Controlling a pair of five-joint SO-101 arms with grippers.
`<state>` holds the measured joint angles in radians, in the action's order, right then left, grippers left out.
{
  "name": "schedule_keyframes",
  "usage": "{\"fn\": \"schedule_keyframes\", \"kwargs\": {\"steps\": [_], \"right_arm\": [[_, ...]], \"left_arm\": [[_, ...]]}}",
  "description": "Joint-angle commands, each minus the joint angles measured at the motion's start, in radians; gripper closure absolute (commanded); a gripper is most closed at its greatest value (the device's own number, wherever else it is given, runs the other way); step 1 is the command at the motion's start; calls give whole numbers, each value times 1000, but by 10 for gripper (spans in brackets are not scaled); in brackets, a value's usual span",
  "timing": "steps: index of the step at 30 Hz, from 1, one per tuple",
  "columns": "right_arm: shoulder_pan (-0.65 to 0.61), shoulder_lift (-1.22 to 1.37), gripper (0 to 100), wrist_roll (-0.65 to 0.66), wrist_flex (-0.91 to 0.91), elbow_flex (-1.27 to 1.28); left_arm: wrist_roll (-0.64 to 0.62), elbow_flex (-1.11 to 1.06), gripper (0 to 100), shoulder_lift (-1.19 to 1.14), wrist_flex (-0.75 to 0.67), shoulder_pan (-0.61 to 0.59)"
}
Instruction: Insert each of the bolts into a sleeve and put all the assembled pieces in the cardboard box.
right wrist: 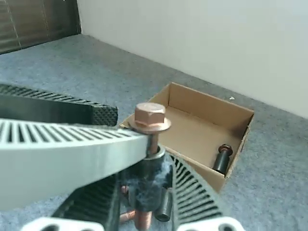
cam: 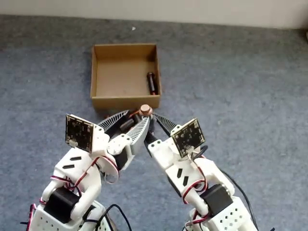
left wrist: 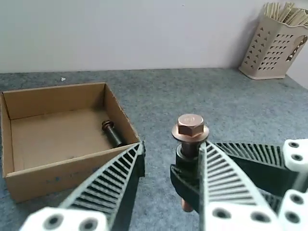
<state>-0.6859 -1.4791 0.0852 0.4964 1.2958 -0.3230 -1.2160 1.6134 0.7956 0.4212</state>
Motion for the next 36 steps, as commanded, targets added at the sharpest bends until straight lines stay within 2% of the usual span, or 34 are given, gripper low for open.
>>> {"fn": "schedule_keyframes", "kwargs": {"steps": [1, 9, 14, 20, 29, 33, 36], "right_arm": [[24, -22, 993, -2, -42, -22], [179, -21, 993, -8, -38, 7], [213, -21, 993, -2, -41, 87], [259, -21, 992, 0, -42, 166], [294, -19, 992, 0, -42, 179], [295, -19, 992, 0, -42, 199], [295, -19, 992, 0, -42, 205]], "left_arm": [[12, 44, 801, -2, 8, 7], [163, 48, 801, -2, 5, 5], [232, 99, 813, -2, 9, -15], [359, 130, 910, -2, 81, -202], [400, 116, 916, -2, 330, -556], [400, 16, 916, -2, 339, -671], [400, -85, 917, -2, 325, -704]]}}
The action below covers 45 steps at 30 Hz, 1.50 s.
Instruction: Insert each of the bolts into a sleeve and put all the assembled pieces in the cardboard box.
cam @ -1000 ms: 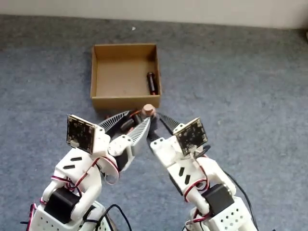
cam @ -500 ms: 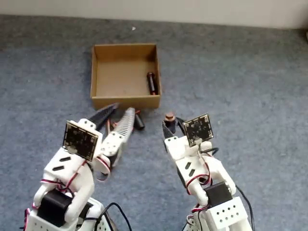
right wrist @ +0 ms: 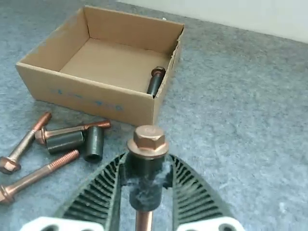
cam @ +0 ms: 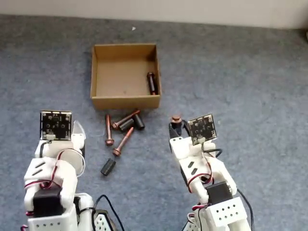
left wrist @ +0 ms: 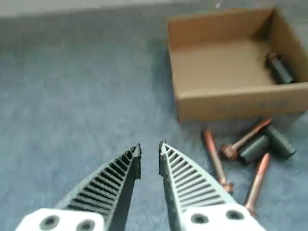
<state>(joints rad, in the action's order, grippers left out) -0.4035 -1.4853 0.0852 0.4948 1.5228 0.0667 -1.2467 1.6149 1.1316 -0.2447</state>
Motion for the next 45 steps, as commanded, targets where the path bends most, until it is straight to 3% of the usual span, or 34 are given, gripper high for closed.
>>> {"fn": "schedule_keyframes", "kwargs": {"steps": [1, 5, 15, 25, 33, 45], "right_arm": [[13, -13, 992, 0, -41, -22], [13, -13, 992, 0, -41, -21], [13, -10, 992, 12, 39, -44], [-31, 41, 992, 57, 74, -334], [-104, 539, 992, 57, 45, -728], [-99, 1300, 992, 57, -400, -1067]], "left_arm": [[11, -87, 919, -4, -21, -41], [12, -200, 998, -4, -95, -33], [12, -325, 994, -4, -183, -16], [112, -369, 993, -4, -183, 84], [110, -369, 993, -4, -180, 81], [110, -371, 993, -4, -180, 81]]}}
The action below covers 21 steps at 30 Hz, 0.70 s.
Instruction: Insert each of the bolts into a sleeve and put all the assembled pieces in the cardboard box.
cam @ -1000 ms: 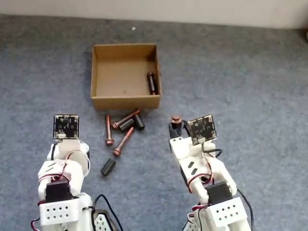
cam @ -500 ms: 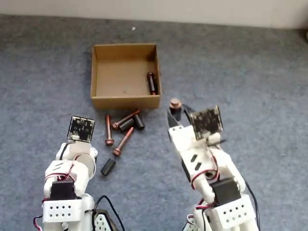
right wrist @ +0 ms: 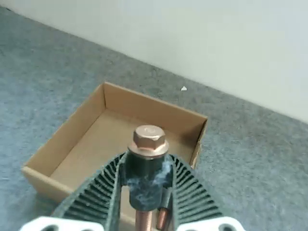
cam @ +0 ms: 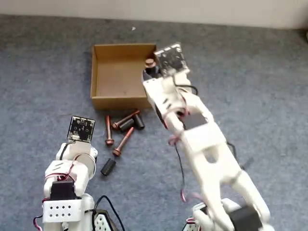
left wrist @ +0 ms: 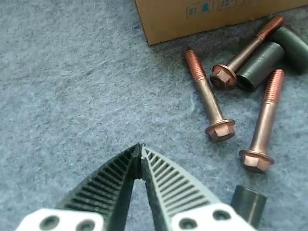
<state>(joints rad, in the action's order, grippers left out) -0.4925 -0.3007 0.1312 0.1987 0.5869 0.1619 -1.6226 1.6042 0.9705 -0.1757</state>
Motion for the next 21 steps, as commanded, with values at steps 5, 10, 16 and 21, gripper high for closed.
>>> {"fn": "schedule_keyframes", "kwargs": {"steps": [5, 10, 16, 21], "right_arm": [[-10, 360, 992, 11, -130, -260], [-10, 492, 992, 11, -125, -332], [-12, 547, 961, 11, -122, -331], [-12, 524, 862, 9, -19, -335]], "left_arm": [[15, 5, 993, 7, -17, 12], [15, 5, 993, 7, -17, 12], [15, 5, 993, 7, -17, 12], [17, 5, 993, 7, -17, 12]]}}
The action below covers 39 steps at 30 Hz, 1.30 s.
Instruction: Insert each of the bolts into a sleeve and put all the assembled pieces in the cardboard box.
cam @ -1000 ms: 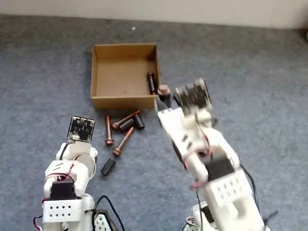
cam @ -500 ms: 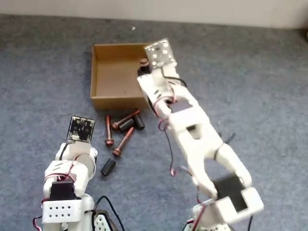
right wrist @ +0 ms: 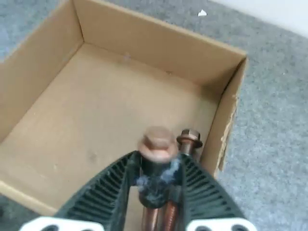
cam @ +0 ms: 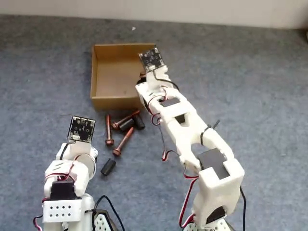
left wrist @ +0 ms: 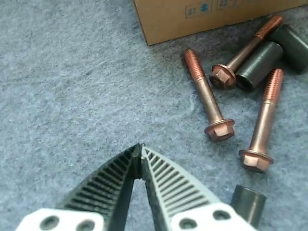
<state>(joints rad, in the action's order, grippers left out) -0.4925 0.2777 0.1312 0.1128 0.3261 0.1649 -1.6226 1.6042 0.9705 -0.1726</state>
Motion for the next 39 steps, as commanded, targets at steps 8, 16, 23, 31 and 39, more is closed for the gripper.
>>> {"fn": "schedule_keyframes", "kwargs": {"steps": [8, 16, 23, 31, 39], "right_arm": [[-21, -263, 862, 9, 400, -70], [-88, -415, 864, 9, 746, -68], [-199, -275, 864, 9, 846, -74], [-199, -67, 864, 11, 846, -213], [-186, 87, 864, 11, 846, -315]], "left_arm": [[14, 10, 993, 7, -17, -5], [14, 15, 993, 7, -52, -97], [14, 15, 993, 7, -52, -99], [14, 13, 993, 7, -52, -96], [14, 12, 993, 7, -52, -94]]}}
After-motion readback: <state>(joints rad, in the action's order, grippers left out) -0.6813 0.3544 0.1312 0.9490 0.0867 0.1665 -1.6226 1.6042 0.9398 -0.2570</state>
